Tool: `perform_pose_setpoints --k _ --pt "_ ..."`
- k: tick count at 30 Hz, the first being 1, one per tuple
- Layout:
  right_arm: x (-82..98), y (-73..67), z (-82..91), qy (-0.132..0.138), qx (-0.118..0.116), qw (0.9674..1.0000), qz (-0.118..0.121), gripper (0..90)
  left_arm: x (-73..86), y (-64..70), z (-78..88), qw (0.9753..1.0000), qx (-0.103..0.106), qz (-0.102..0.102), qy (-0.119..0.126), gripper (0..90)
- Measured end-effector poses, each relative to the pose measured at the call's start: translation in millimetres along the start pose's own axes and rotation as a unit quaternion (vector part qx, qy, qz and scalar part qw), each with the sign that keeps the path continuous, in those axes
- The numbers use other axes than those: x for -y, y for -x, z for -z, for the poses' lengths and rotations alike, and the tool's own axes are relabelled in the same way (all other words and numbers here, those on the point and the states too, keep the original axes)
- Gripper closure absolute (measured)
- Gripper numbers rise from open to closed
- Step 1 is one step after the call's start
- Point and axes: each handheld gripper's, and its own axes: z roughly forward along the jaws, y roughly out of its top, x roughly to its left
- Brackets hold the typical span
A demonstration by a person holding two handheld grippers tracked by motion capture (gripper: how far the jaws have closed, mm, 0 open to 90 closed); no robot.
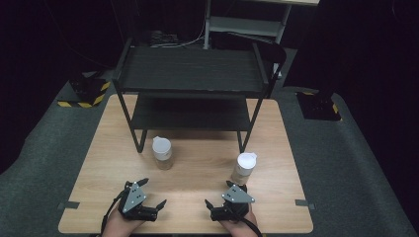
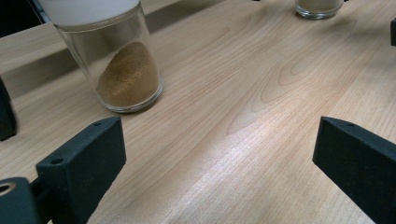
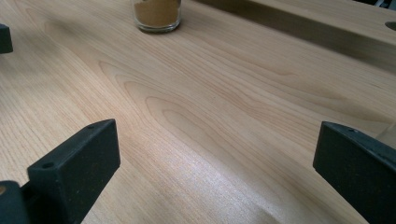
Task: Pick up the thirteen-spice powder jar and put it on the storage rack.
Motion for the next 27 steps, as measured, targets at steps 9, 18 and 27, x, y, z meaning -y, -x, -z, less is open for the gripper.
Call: perform_pose_setpoints --k 9,18,27 --pt "0.4 -0.3 2.7 -0.004 0.008 0.9999 -0.011 0.0 -3.8 -0.1 -1.0 0.9999 0.003 -0.002 -0.012 1.5" --pt "0.6 -5.5 5.2 -0.007 0.011 0.9999 0.001 0.0 -7.8 9.0 2.1 0.9994 -0.004 -0.013 -0.030 1.6" --pt "1.9 -6.1 6.2 -0.005 0.013 0.9999 0.000 0.0 -5.7 10.4 2.9 0.9997 -0.009 -0.004 -0.023 1.4"
